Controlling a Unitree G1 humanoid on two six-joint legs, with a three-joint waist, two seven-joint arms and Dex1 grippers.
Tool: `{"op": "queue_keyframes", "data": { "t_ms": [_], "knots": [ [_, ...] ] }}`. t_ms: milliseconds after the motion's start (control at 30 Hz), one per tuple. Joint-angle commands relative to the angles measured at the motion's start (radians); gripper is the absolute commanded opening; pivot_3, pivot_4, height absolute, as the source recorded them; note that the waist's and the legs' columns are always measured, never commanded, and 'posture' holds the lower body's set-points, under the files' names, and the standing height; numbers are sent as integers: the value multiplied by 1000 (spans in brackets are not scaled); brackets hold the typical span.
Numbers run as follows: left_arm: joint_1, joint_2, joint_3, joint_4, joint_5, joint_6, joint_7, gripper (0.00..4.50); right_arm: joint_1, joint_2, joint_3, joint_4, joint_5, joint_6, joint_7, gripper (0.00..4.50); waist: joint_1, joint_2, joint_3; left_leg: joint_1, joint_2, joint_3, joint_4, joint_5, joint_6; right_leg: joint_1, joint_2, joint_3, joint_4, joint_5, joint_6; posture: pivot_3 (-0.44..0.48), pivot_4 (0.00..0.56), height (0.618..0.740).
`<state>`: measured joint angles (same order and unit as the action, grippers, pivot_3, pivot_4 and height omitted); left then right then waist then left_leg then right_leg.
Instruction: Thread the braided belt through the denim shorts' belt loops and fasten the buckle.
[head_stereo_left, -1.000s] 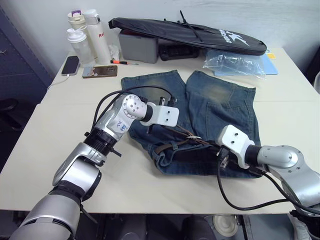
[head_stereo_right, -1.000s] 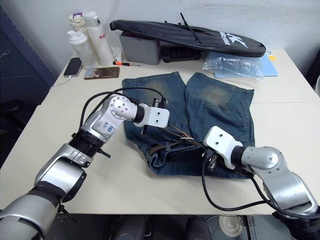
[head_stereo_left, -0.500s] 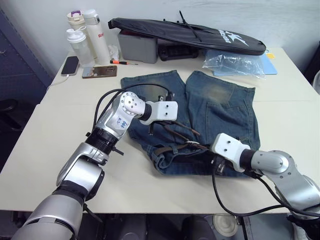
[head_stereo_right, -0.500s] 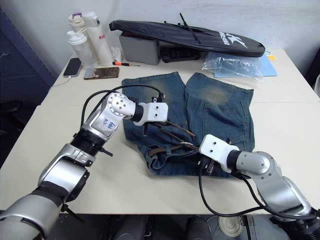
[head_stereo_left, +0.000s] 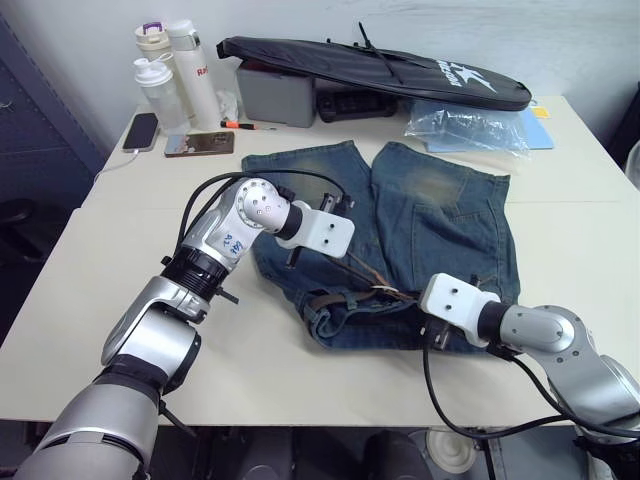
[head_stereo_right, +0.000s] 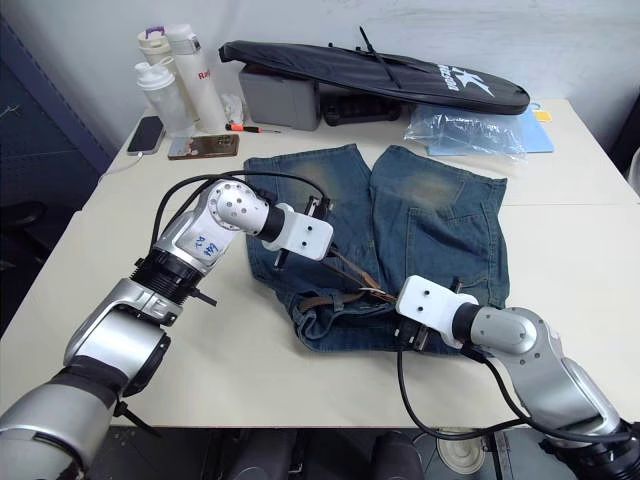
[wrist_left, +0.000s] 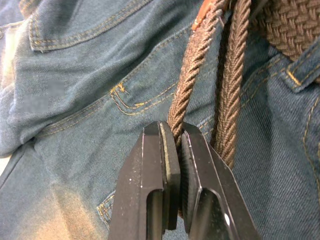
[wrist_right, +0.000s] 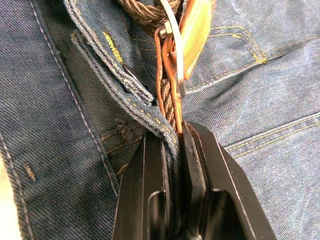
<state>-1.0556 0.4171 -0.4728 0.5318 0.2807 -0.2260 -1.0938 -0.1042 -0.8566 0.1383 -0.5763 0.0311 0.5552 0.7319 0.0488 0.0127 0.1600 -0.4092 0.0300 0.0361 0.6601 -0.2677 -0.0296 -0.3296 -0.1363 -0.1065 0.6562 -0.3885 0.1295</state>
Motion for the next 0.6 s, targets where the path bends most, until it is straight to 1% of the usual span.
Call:
{"op": "queue_keyframes", "data": {
  "t_ms": [33,400,500,600],
  "knots": [
    [-40,5,10,9,17,-23,8,0,-16,-17,-16,1,-20,5,5,45,0,0,0,0,0,0,1,0,0,0,0,0,0,0,0,0,150,645],
    [-55,-66,13,1,-13,-5,-14,0,-62,-18,8,8,-58,5,17,45,1,0,0,-1,0,0,2,0,0,-1,0,0,2,0,0,0,150,645],
    [-46,-75,24,-24,-37,28,-40,0,-65,-17,8,23,-75,5,11,45,0,0,0,-1,0,0,2,0,0,-1,-1,0,2,0,0,0,150,645],
    [-30,-64,32,-54,-51,59,-68,0,-65,-20,-2,41,-98,7,-5,45,-1,0,0,-1,0,0,2,0,1,-2,-1,0,2,0,0,0,150,645]
  ]
}}
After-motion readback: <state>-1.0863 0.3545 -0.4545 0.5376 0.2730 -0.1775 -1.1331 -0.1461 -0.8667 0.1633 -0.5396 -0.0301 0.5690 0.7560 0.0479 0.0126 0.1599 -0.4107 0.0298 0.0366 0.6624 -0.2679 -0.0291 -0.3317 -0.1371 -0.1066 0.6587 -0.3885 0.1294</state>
